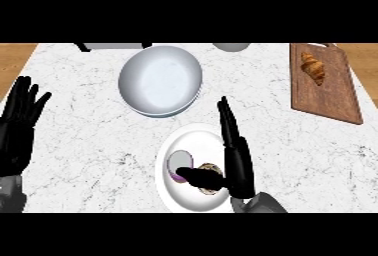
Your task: Pick the cupcake from the plate and place it in the bowl
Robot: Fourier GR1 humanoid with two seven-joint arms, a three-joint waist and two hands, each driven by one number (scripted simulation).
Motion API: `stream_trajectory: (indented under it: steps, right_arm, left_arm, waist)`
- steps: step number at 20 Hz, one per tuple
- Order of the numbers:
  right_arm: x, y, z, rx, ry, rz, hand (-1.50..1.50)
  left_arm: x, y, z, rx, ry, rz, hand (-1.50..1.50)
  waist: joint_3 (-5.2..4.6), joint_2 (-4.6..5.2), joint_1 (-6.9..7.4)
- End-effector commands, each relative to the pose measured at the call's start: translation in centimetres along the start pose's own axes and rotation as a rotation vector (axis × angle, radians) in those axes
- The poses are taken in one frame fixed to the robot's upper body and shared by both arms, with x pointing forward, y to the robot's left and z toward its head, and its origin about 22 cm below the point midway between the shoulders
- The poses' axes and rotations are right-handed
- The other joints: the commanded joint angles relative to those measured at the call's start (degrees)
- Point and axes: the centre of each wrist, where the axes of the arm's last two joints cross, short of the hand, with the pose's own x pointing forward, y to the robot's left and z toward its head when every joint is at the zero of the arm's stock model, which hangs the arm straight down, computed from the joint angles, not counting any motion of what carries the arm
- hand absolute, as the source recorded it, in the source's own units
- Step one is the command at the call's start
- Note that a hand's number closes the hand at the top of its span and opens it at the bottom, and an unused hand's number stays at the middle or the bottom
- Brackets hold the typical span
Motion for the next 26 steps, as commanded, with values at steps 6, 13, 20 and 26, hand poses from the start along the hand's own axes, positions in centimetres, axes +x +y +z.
stream_trajectory:
  steps: [6,13,20,26]
  right_arm:
    - [0.0,1.2,2.3,0.045,0.145,0.320,-1.50]
    - [2.5,1.5,3.5,0.321,0.382,0.527,-1.50]
    - [9.9,1.6,3.9,0.482,0.532,0.713,-1.50]
    - [14.7,-0.8,3.3,0.462,0.611,0.781,-1.50]
  left_arm:
    - [0.0,1.3,-0.5,0.033,-0.014,0.005,0.00]
    - [0.4,2.2,-1.2,0.037,-0.016,0.012,0.00]
    - [0.7,1.5,-1.7,0.024,-0.036,0.043,0.00]
    - [0.0,0.2,-2.8,-0.001,-0.033,0.054,0.00]
  waist:
    - [-0.22,-0.35,-2.70]
    - [-0.26,-0.26,-2.60]
    - [0.21,0.35,-1.01]
    - [0.44,1.26,-0.14]
